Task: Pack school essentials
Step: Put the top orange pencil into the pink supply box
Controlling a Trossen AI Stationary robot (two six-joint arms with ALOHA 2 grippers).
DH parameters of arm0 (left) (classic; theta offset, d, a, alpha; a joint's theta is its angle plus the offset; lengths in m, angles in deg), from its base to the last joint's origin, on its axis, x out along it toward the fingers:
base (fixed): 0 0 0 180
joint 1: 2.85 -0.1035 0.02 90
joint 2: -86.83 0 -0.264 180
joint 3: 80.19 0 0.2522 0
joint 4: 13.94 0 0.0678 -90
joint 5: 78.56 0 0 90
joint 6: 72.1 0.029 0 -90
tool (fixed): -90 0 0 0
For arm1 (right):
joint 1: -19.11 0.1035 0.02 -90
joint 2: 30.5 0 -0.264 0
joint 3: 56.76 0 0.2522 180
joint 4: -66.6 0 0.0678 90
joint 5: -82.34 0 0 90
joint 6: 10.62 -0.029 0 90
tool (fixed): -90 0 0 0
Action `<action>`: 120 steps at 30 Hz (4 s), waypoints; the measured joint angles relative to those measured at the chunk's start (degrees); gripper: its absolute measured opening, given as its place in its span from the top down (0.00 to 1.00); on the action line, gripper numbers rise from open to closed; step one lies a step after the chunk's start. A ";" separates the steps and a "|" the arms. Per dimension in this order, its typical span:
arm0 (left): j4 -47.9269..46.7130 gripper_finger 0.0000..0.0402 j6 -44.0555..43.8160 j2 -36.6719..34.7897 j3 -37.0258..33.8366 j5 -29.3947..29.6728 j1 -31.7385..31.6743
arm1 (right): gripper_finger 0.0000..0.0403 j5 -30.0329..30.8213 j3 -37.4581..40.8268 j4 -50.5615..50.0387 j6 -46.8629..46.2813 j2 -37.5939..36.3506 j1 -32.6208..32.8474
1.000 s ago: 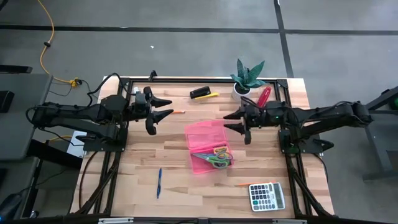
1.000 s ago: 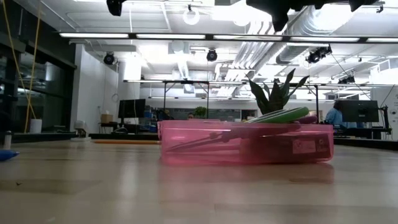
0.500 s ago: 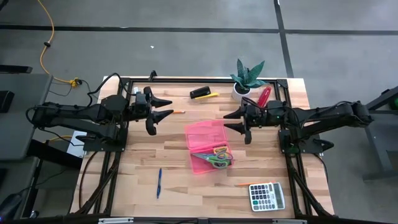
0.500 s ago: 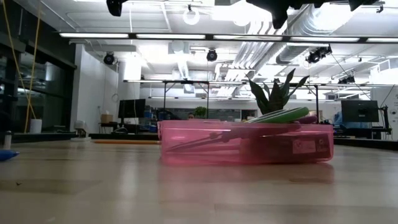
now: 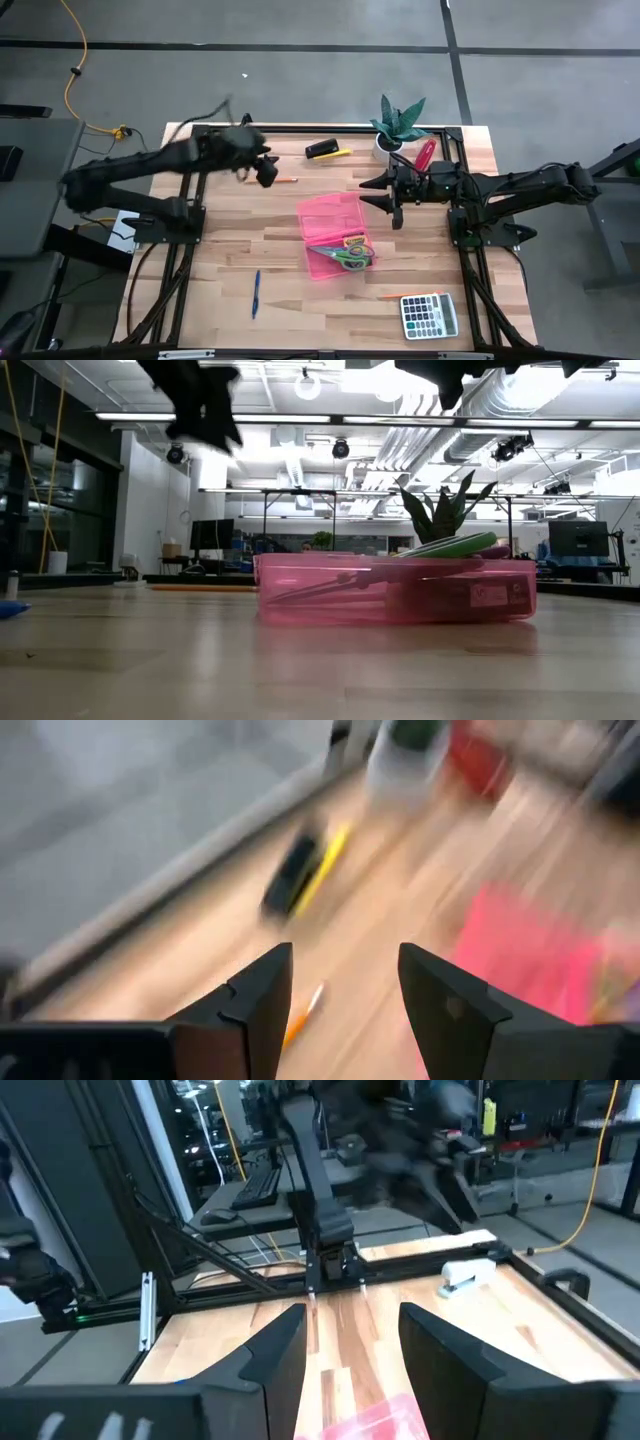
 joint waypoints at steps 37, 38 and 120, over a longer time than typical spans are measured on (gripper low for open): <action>-10.86 0.66 41.84 42.52 3.24 -16.36 -15.15 | 0.62 3.41 -0.02 -2.43 -2.72 0.00 0.00; -10.80 0.70 42.22 42.49 3.19 -15.61 -14.69 | 0.62 3.41 0.00 -2.44 -2.72 0.00 0.00; 61.26 1.00 -3.56 17.12 -12.05 5.75 28.78 | 0.70 -2.93 -7.74 26.70 -18.95 26.45 1.31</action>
